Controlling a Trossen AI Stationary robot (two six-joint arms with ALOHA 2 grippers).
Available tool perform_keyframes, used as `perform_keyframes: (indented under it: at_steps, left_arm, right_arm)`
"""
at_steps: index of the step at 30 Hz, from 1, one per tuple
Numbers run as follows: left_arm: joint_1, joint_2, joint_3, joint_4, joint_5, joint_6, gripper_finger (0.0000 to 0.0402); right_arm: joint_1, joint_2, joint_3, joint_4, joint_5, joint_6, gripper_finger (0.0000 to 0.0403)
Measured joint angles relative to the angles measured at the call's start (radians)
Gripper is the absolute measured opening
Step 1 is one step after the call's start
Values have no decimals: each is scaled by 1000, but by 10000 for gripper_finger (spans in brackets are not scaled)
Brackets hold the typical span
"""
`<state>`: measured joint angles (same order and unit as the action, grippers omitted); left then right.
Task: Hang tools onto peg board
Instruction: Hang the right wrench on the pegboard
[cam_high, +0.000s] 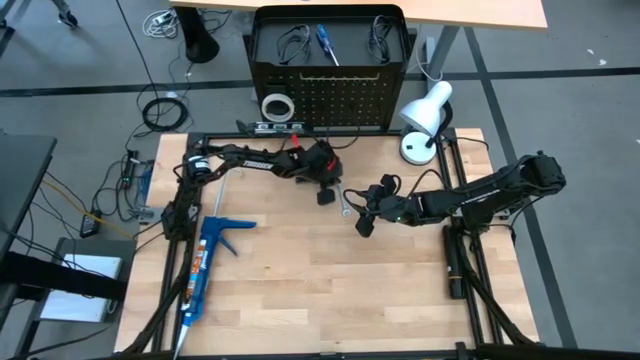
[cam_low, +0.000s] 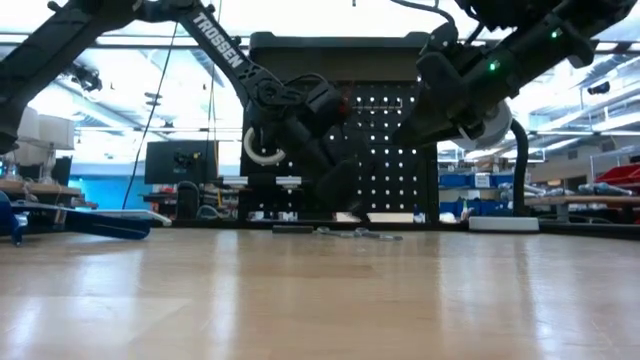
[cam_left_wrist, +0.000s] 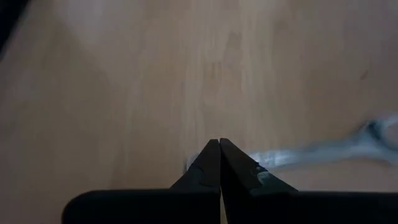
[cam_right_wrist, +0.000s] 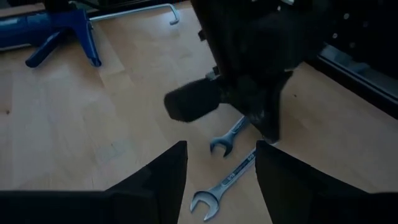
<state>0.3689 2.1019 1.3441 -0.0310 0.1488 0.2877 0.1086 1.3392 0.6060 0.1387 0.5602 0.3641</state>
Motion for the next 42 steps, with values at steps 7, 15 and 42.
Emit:
perform_keyframes:
  at_steps: [7,15,42]
  left_arm:
    - [-11,3,3,10,-30,15,0]
    - [-14,-1,2,-32,-104,19,0]
    - [-68,-21,302,-459,-204,156,0]
  right_arm:
    - [12,0,0,-5,-2,0,193]
    - [14,0,0,-6,-1,0,193]
    - [13,0,0,5,7,11,193]
